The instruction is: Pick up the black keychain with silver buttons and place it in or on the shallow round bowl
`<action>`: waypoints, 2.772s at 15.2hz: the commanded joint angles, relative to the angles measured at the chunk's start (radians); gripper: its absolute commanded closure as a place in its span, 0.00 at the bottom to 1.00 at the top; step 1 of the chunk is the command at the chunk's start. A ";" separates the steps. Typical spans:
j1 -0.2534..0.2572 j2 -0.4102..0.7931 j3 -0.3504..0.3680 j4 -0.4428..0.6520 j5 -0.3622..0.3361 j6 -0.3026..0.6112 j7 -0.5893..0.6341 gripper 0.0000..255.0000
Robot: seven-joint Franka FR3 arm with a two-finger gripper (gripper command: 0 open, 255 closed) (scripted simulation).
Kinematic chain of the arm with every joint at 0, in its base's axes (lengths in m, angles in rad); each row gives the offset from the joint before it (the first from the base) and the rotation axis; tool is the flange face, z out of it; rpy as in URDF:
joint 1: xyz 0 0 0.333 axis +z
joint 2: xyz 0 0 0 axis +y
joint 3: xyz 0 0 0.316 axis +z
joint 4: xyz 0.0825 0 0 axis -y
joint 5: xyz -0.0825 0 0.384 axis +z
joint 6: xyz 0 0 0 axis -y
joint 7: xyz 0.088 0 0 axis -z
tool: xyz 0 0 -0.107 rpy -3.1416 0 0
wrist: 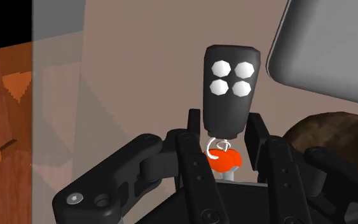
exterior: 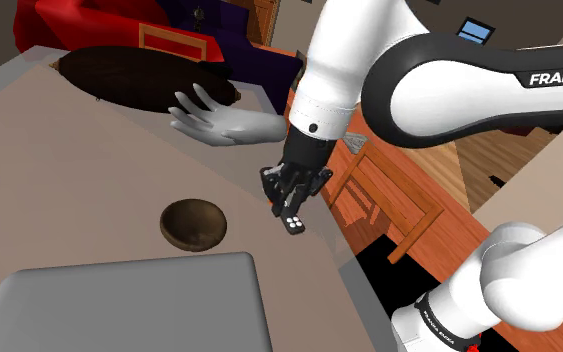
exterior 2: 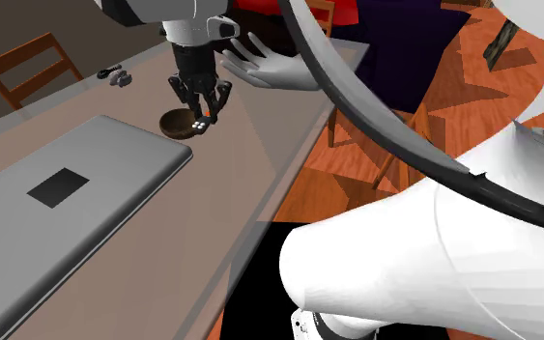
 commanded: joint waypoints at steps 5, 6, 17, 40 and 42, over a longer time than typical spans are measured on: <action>-0.020 0.268 0.084 0.255 -0.139 -0.005 0.145 1.00; -0.017 0.316 0.094 0.302 -0.169 -0.012 0.171 1.00; 0.063 0.609 0.101 0.546 -0.354 -0.017 0.309 1.00; 0.071 0.654 0.088 0.466 -0.387 0.100 0.326 0.00; 0.068 0.642 0.092 0.485 -0.378 0.071 0.320 0.00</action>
